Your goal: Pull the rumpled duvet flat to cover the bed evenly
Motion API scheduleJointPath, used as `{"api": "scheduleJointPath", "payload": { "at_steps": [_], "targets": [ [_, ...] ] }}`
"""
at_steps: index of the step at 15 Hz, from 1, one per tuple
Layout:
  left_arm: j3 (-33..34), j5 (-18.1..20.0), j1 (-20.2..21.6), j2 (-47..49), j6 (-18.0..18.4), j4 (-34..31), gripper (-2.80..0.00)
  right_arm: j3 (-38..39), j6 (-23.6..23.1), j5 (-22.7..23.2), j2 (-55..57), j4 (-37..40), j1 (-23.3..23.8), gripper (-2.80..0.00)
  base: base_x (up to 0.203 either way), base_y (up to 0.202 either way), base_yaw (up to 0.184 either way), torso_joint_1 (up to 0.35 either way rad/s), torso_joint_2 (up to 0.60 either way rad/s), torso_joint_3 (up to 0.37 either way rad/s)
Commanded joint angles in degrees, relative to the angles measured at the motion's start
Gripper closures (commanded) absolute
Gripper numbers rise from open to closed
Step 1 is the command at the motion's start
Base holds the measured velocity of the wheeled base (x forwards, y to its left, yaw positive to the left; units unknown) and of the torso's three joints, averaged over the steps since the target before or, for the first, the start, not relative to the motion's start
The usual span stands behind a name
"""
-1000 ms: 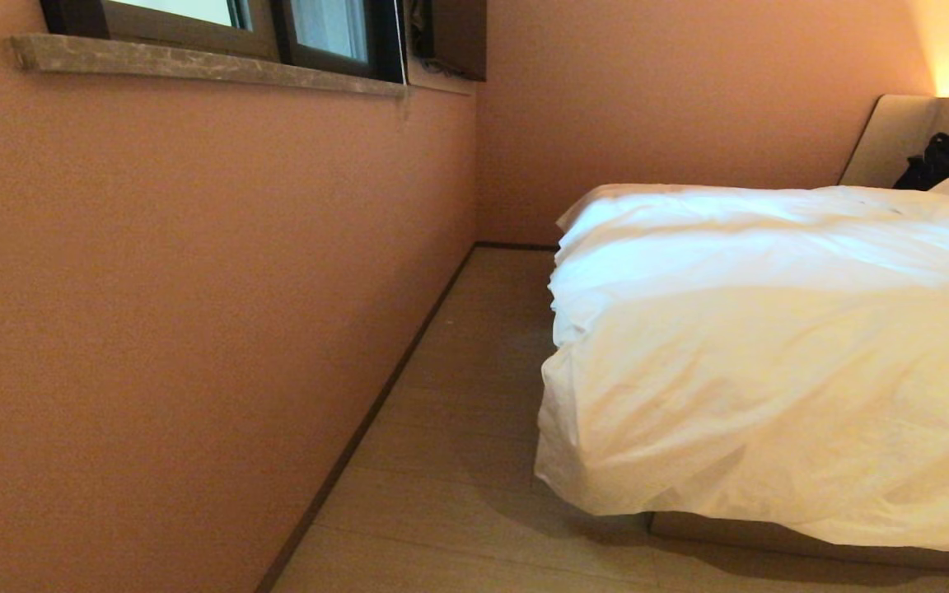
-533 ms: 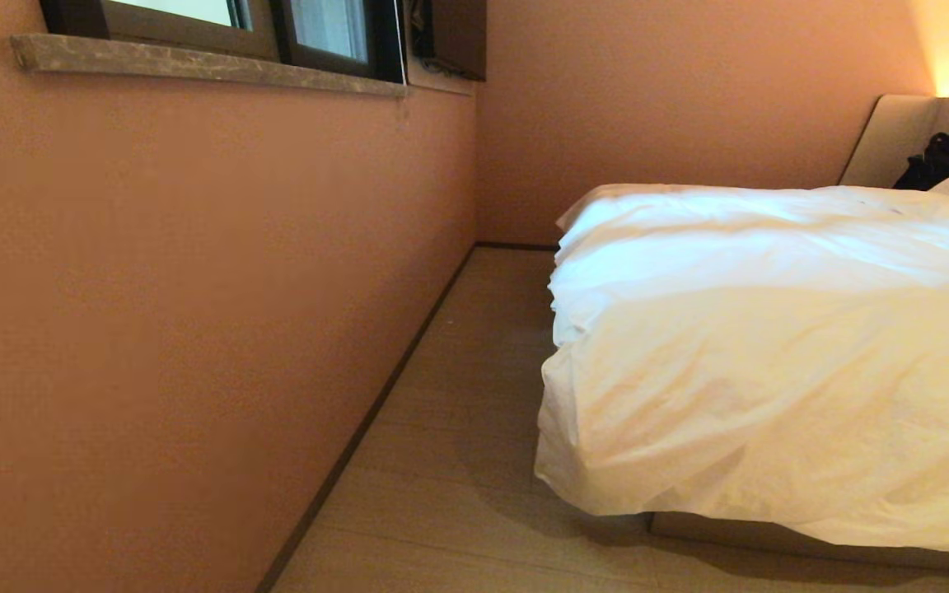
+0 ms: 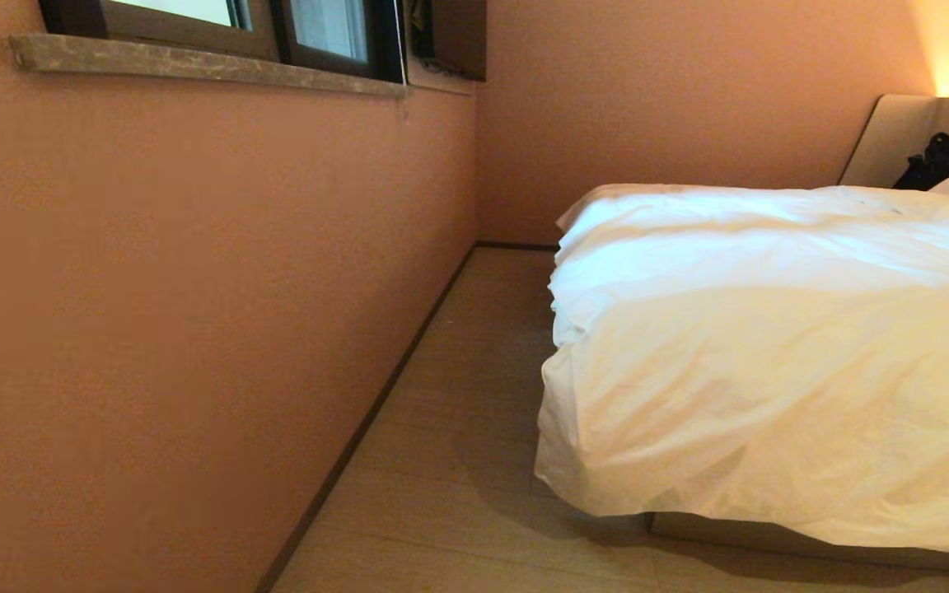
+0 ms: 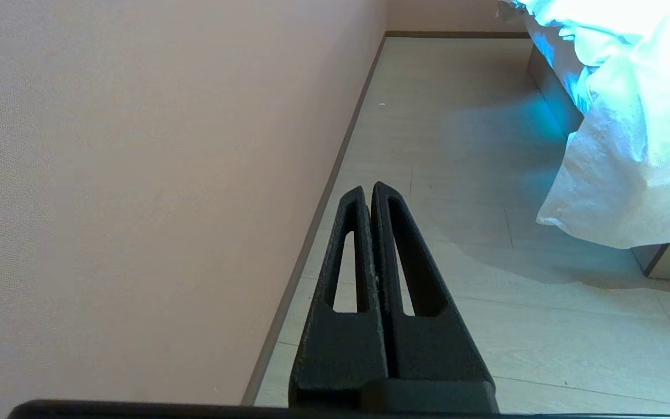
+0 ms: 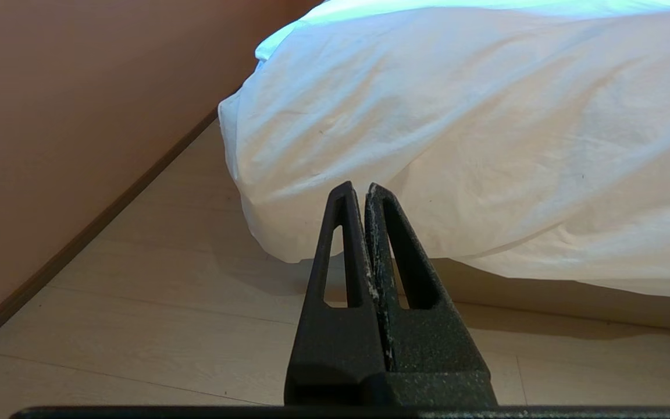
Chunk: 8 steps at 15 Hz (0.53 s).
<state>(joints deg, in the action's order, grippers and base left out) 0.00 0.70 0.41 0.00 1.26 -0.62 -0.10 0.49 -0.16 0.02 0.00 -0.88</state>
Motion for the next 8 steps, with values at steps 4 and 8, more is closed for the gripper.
{"api": "scheduleJointPath", "payload": {
  "at_steps": [4,8],
  "targets": [
    [0.00,0.00,0.02,0.00,-0.03,0.01,0.00,0.01,0.04,-0.02,-0.02,0.00,0.00,0.00,0.000,0.000,0.000,0.000,0.00,0.000],
    [0.00,0.00,0.02,0.00,-0.03,0.01,0.00,0.01,0.04,-0.02,-0.02,0.00,0.00,0.00,0.000,0.000,0.000,0.000,0.00,0.000]
  ]
}}
